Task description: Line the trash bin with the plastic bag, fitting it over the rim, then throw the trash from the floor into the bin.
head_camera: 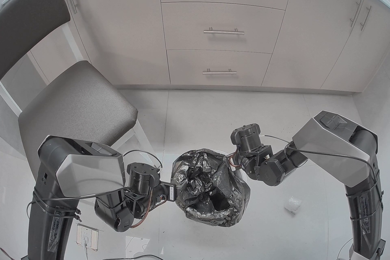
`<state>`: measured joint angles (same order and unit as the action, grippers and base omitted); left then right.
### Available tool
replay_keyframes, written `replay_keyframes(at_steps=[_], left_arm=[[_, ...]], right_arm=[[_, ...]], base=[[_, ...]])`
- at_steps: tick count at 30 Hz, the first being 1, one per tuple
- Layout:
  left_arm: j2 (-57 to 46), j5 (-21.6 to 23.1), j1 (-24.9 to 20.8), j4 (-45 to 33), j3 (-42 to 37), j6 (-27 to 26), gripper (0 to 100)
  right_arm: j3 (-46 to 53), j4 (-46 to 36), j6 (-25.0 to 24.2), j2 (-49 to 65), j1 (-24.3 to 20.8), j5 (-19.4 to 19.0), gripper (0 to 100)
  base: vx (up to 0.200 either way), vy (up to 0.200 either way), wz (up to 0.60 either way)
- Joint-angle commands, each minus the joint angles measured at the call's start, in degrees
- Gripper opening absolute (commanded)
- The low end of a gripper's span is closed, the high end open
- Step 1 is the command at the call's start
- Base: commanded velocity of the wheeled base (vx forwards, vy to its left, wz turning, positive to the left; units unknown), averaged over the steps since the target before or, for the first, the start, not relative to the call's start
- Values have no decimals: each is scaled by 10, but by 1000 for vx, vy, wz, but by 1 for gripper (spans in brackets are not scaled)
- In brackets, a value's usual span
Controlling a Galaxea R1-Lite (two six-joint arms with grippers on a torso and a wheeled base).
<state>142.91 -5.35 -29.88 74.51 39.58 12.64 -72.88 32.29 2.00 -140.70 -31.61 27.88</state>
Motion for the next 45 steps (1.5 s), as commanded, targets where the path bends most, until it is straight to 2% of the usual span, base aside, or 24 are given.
replay_keyframes(at_steps=[1,8,17,19,23,29,35,45], left_arm=[[4,0,-1,0,0,0,100],[4,-1,0,0,0,0,100],[5,-1,0,1,0,1,100],[5,-1,0,1,0,1,100],[6,-1,0,1,0,1,100],[6,-1,0,2,0,1,100],[7,-1,0,2,0,1,100],[8,-1,0,3,1,1,100]], right_arm=[[-10,1,0,-4,2,4,100],[-9,1,-2,15,13,17,100],[69,1,1,53,-6,-14,100],[94,3,-2,68,-8,-31,100],[127,6,-1,95,-12,-92,100],[124,6,2,84,-11,-102,100],[104,5,4,59,-9,-137,100],[56,5,5,-5,-8,-138,100]], base=[[0,0,0],[0,0,0],[0,0,0],[0,0,0],[0,0,0],[0,0,0],[0,0,0],[0,0,0]])
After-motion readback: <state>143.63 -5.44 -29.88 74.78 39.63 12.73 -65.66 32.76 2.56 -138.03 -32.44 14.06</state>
